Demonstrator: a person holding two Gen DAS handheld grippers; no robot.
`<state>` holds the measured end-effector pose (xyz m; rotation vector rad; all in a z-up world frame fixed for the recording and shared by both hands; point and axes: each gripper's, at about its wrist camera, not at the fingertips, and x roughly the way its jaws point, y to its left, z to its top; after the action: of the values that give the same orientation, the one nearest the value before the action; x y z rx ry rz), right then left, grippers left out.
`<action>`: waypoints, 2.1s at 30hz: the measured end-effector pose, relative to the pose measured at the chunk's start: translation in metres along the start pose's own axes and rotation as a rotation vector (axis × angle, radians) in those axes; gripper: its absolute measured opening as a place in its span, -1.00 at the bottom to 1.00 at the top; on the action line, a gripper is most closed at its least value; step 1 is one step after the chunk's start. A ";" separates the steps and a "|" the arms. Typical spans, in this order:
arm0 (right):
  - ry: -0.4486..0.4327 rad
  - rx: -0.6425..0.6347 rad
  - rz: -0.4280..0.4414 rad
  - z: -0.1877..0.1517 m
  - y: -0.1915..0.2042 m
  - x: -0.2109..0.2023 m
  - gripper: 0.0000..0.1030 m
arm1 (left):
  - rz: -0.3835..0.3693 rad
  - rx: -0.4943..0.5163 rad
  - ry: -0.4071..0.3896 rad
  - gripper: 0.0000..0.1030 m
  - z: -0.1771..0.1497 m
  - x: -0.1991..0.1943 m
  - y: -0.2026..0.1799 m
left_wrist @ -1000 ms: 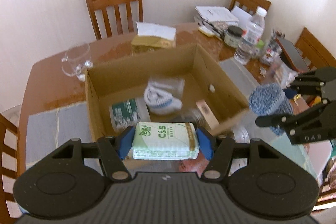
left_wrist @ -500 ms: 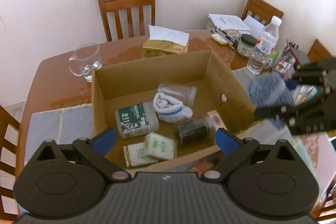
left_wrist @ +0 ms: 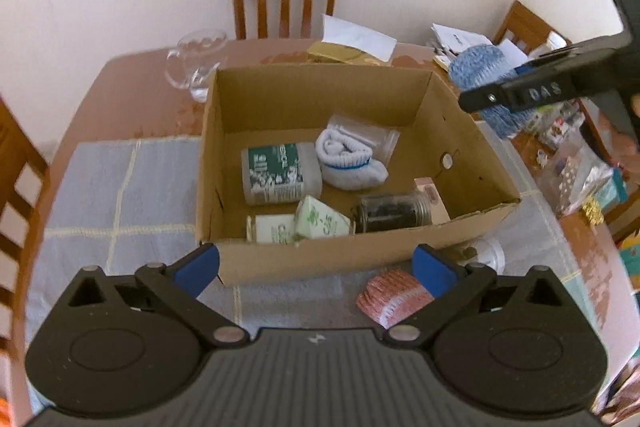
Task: Organize objects
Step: 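Carry tissue pack with left gripper into box while right gripper drops knit sock inside, then withdraw both grippers from the box toward the figurine and white sock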
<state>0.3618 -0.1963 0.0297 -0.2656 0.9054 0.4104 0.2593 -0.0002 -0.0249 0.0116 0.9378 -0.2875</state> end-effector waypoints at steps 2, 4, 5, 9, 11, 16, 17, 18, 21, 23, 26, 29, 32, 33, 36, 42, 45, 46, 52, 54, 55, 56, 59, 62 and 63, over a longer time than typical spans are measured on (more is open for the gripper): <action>-0.001 0.003 -0.002 0.008 -0.004 0.006 0.11 | 0.007 -0.027 -0.001 0.98 -0.003 0.000 0.004; 0.005 0.009 -0.003 0.015 -0.008 0.014 0.14 | 0.017 -0.029 -0.002 0.98 -0.005 0.000 0.004; 0.006 0.014 -0.010 0.018 -0.010 0.018 0.17 | 0.024 -0.028 -0.003 0.98 -0.005 0.000 0.005; -0.010 0.037 -0.049 0.026 -0.017 0.029 0.84 | 0.066 -0.021 -0.015 0.98 -0.006 -0.002 0.008; -0.022 0.035 -0.065 0.027 -0.018 0.030 0.95 | 0.088 -0.030 -0.024 0.98 -0.006 -0.004 0.009; -0.019 0.045 -0.064 0.023 -0.018 0.023 1.00 | 0.119 -0.048 -0.041 0.98 -0.016 -0.009 0.010; -0.020 0.048 -0.060 0.020 -0.017 0.021 1.00 | 0.119 -0.039 -0.045 0.98 -0.019 -0.009 0.010; -0.023 0.052 -0.060 0.017 -0.015 0.020 1.00 | 0.129 -0.038 -0.041 0.98 -0.023 -0.009 0.010; -0.038 0.049 -0.081 0.003 -0.008 0.016 1.00 | 0.144 -0.042 -0.030 0.98 -0.033 -0.007 0.012; -0.013 0.072 -0.097 -0.007 -0.005 0.016 1.00 | 0.163 -0.044 -0.020 0.98 -0.040 -0.006 0.011; -0.005 0.081 -0.101 -0.024 0.001 0.009 1.00 | 0.178 -0.062 -0.014 0.98 -0.048 -0.007 0.013; 0.004 0.104 -0.093 -0.041 0.005 0.001 1.00 | 0.178 -0.073 -0.010 0.98 -0.055 -0.007 0.012; 0.023 0.141 -0.090 -0.058 0.007 -0.002 1.00 | 0.178 -0.072 -0.005 0.98 -0.060 -0.007 0.010; 0.033 0.156 -0.082 -0.064 0.008 -0.002 1.00 | 0.179 -0.069 -0.003 0.98 -0.062 -0.007 0.009; 0.053 0.195 -0.078 -0.081 0.010 -0.002 1.00 | 0.200 -0.058 0.006 0.98 -0.065 -0.005 0.006; 0.125 0.275 -0.062 -0.108 0.013 0.008 1.00 | 0.221 -0.048 0.031 0.98 -0.072 0.002 0.006; 0.168 0.312 -0.061 -0.118 0.015 0.016 1.00 | 0.213 -0.056 0.054 0.98 -0.074 0.006 0.009; 0.180 0.326 -0.056 -0.121 0.015 0.018 1.00 | 0.209 -0.057 0.061 0.98 -0.075 0.007 0.009; 0.238 0.439 -0.049 -0.135 0.014 0.030 1.00 | 0.197 -0.047 0.088 0.98 -0.081 0.012 0.010; 0.258 0.478 -0.048 -0.140 0.015 0.035 1.00 | 0.195 -0.052 0.094 0.98 -0.082 0.012 0.011; 0.267 0.495 -0.047 -0.142 0.016 0.037 1.00 | 0.194 -0.055 0.096 0.98 -0.082 0.012 0.012; 0.276 0.509 -0.047 -0.143 0.017 0.040 1.00 | 0.196 -0.058 0.097 0.98 -0.082 0.011 0.013; 0.305 0.534 -0.054 -0.146 0.020 0.051 1.00 | 0.196 -0.061 0.098 0.98 -0.083 0.010 0.018; 0.334 0.550 -0.064 -0.146 0.023 0.063 1.00 | 0.194 -0.068 0.101 0.98 -0.085 0.009 0.021; 0.341 0.557 -0.064 -0.145 0.024 0.067 1.00 | 0.194 -0.069 0.102 0.98 -0.086 0.009 0.022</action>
<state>0.2858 -0.2162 -0.1116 0.1531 1.3022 0.0400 0.2016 0.0302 -0.0853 0.0538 1.0400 -0.0758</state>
